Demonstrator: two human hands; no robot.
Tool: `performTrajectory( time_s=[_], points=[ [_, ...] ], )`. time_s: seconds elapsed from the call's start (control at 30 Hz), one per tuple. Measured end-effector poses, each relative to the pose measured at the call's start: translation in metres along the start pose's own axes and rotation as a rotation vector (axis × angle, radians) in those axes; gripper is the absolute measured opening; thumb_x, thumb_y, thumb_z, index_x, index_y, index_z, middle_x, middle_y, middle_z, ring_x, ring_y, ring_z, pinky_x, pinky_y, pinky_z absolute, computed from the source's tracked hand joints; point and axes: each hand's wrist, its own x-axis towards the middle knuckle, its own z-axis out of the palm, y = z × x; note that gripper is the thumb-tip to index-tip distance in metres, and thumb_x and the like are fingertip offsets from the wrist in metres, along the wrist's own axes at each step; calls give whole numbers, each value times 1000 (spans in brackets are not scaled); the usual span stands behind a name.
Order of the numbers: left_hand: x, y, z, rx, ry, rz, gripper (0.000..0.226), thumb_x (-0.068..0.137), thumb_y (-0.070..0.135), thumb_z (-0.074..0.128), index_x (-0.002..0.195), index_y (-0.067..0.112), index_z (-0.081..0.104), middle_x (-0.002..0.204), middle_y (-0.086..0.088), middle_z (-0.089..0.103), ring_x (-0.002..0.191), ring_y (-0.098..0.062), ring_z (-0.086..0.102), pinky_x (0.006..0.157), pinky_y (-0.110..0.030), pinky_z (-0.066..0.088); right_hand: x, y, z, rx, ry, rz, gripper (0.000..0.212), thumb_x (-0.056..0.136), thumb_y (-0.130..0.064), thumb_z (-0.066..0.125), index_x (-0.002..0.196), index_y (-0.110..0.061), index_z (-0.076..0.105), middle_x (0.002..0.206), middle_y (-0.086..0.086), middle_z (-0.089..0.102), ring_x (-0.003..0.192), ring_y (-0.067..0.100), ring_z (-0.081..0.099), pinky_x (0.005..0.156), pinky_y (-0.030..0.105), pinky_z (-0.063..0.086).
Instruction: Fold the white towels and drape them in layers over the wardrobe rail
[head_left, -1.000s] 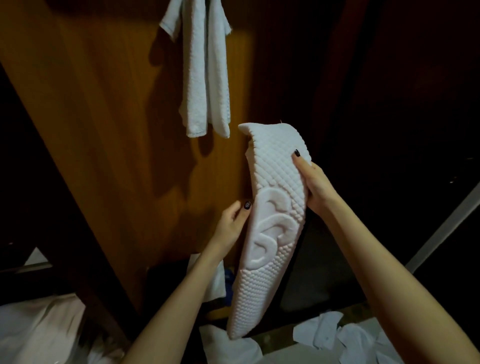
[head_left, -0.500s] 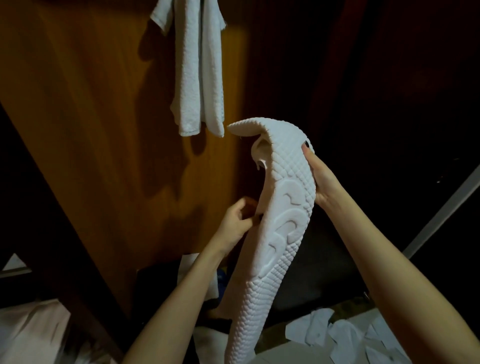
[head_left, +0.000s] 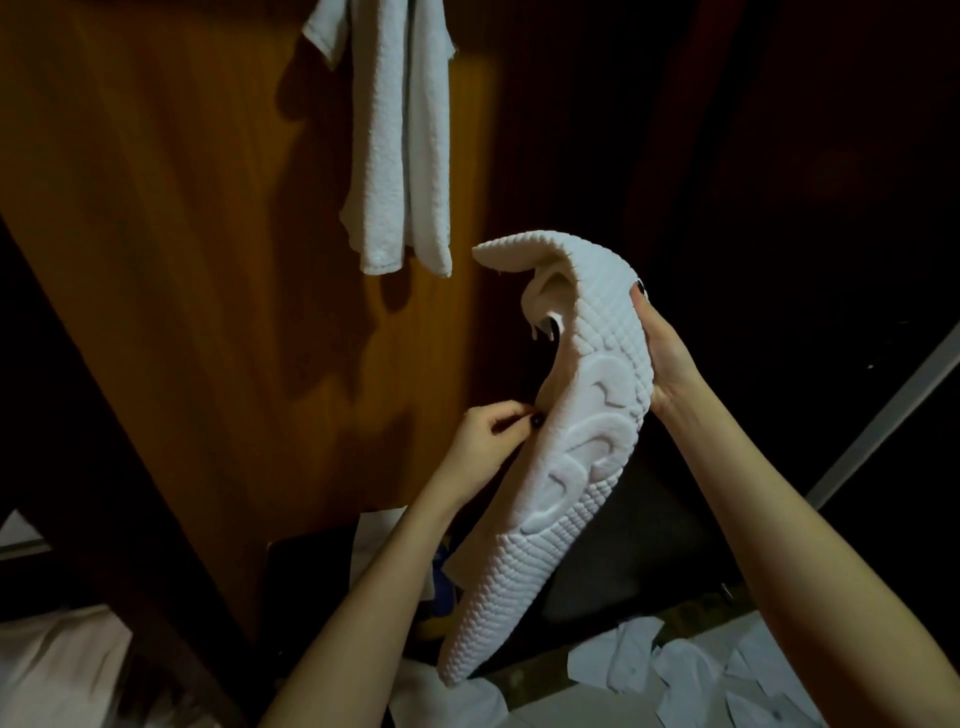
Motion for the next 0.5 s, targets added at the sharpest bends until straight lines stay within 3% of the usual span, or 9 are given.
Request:
performTrajectory(
  time_s=[0.1, 0.23, 0.3, 0.4, 0.5],
  points=[
    [3, 3, 0, -42, -49, -56, 19, 96, 6, 54, 98, 19, 68, 92, 10, 69, 84, 4, 65, 74, -15, 49, -2, 1, -1, 12, -23, 15, 71, 85, -44, 58, 143, -6, 43, 109, 13, 70, 95, 24, 71, 75, 36, 59],
    [4, -2, 2, 72, -125, -119, 15, 94, 4, 59, 103, 7, 69, 91, 4, 69, 78, 6, 65, 72, -13, 49, -2, 2, -3, 14, -64, 36, 80, 70, -40, 82, 135, -6, 50, 113, 14, 68, 100, 25, 69, 80, 38, 58],
    [3, -2, 2, 45, -65, -123, 10, 89, 1, 64, 96, 1, 71, 78, 6, 69, 69, 6, 64, 66, -12, 48, -4, 1, -3, -8, -56, 32, 67, 79, -43, 70, 133, -7, 51, 111, 13, 69, 98, 23, 69, 80, 37, 59],
    [0, 2, -3, -14, 62, -86, 14, 83, -2, 70, 76, 10, 70, 62, 15, 67, 63, 8, 60, 62, -10, 45, -5, -4, -7, -55, 8, 14, 59, 87, -44, 54, 133, -7, 52, 112, 13, 69, 99, 24, 69, 81, 37, 59],
    [-7, 2, -3, 70, 152, 34, 29, 82, -2, 71, 73, 26, 67, 67, 18, 66, 69, 10, 60, 68, -8, 44, -1, -8, -6, -152, 88, -60, 55, 91, -42, 55, 135, -8, 52, 124, 16, 65, 111, 28, 65, 88, 39, 56]
  ],
)
